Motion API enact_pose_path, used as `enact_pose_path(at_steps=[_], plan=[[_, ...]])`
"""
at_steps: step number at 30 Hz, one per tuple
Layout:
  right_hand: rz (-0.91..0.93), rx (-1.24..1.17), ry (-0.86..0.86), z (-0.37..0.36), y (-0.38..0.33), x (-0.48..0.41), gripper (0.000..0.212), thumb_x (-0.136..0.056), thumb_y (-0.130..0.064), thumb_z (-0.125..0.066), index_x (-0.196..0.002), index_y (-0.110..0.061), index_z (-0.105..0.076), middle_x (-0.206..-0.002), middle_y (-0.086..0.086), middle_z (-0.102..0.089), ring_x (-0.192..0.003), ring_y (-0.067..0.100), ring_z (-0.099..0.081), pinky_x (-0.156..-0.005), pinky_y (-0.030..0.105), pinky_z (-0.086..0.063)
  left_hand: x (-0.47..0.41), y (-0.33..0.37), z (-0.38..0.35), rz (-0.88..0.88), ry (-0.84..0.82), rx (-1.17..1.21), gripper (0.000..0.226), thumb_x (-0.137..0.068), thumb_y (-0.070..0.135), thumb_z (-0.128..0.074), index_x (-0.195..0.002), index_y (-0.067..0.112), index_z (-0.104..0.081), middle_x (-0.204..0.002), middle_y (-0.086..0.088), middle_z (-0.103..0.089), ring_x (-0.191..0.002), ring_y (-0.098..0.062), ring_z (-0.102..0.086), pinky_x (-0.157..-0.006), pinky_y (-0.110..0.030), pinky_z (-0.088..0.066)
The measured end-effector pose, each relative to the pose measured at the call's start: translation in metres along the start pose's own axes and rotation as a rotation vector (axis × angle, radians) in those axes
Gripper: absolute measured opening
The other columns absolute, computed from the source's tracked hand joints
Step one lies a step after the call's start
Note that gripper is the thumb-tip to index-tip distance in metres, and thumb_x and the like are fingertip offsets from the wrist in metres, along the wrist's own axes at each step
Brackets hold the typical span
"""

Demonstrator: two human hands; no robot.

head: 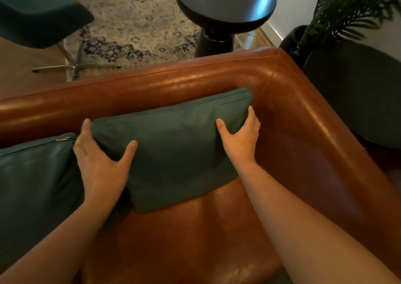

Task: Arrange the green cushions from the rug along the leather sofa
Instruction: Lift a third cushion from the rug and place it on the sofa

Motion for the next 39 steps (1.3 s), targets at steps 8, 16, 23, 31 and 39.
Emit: enact_pose_path(at_steps=[8,16,23,31,39], plan=[[0.253,0.275,-0.106,-0.027,-0.033,0.020,0.053,-0.100,-0.048,-0.058,-0.151,-0.038,-0.051,-0.171,0.006,-0.021,-0.158,0.038,-0.008,-0.122,0.061,-0.030,-0.006,0.012,-0.006,-0.339,-0.142,-0.531,0.082,-0.088,0.078,-0.051,-0.161,0.044,-0.036,-0.175,-0.004,-0.013,-0.157,-0.045,-0.009,-0.124,-0.064,-0.023],[0.185,0.455,-0.246,-0.012,-0.041,0.029,0.058,-0.106,-0.052,-0.048,-0.160,-0.047,-0.029,-0.176,-0.001,0.001,-0.161,0.036,0.004,-0.125,0.063,-0.019,0.005,0.027,-0.001,-0.369,-0.115,-0.606,0.085,-0.089,0.077,-0.052,-0.163,0.038,-0.033,-0.175,-0.010,-0.013,-0.158,-0.043,-0.006,-0.126,-0.063,-0.012],[0.178,0.430,-0.223,0.037,-0.035,0.060,0.064,-0.105,-0.050,-0.051,-0.162,-0.048,-0.023,-0.176,0.002,0.001,-0.161,0.036,0.001,-0.126,0.061,-0.019,0.050,0.063,-0.005,-0.482,-0.168,-0.559,0.083,-0.092,0.069,-0.060,-0.162,0.033,-0.036,-0.173,-0.011,-0.022,-0.159,-0.037,-0.013,-0.127,-0.061,-0.017],[0.120,0.395,-0.135,0.172,0.020,0.126,0.065,-0.106,-0.049,-0.051,-0.163,-0.051,-0.019,-0.176,0.001,-0.003,-0.162,0.033,0.002,-0.128,0.060,-0.015,0.159,0.132,-0.028,-0.644,-0.250,-0.527,0.083,-0.093,0.072,-0.055,-0.163,0.033,-0.033,-0.173,-0.009,-0.022,-0.159,-0.035,-0.014,-0.128,-0.058,-0.017],[-0.016,0.420,-0.050,0.339,0.123,0.272,0.068,-0.105,-0.052,-0.050,-0.163,-0.052,-0.013,-0.176,0.001,-0.001,-0.161,0.034,0.003,-0.126,0.064,-0.014,0.357,0.170,-0.045,-0.813,-0.356,-0.463,0.083,-0.092,0.073,-0.056,-0.164,0.039,-0.028,-0.174,-0.007,-0.021,-0.160,-0.034,-0.014,-0.128,-0.058,-0.018]])
Point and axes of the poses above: each hand's wrist, its own x-axis away from the middle knuckle, its own z-axis out of the back of the hand, y = z × x, the point moved 7 cm from there along -x, towards the middle knuckle
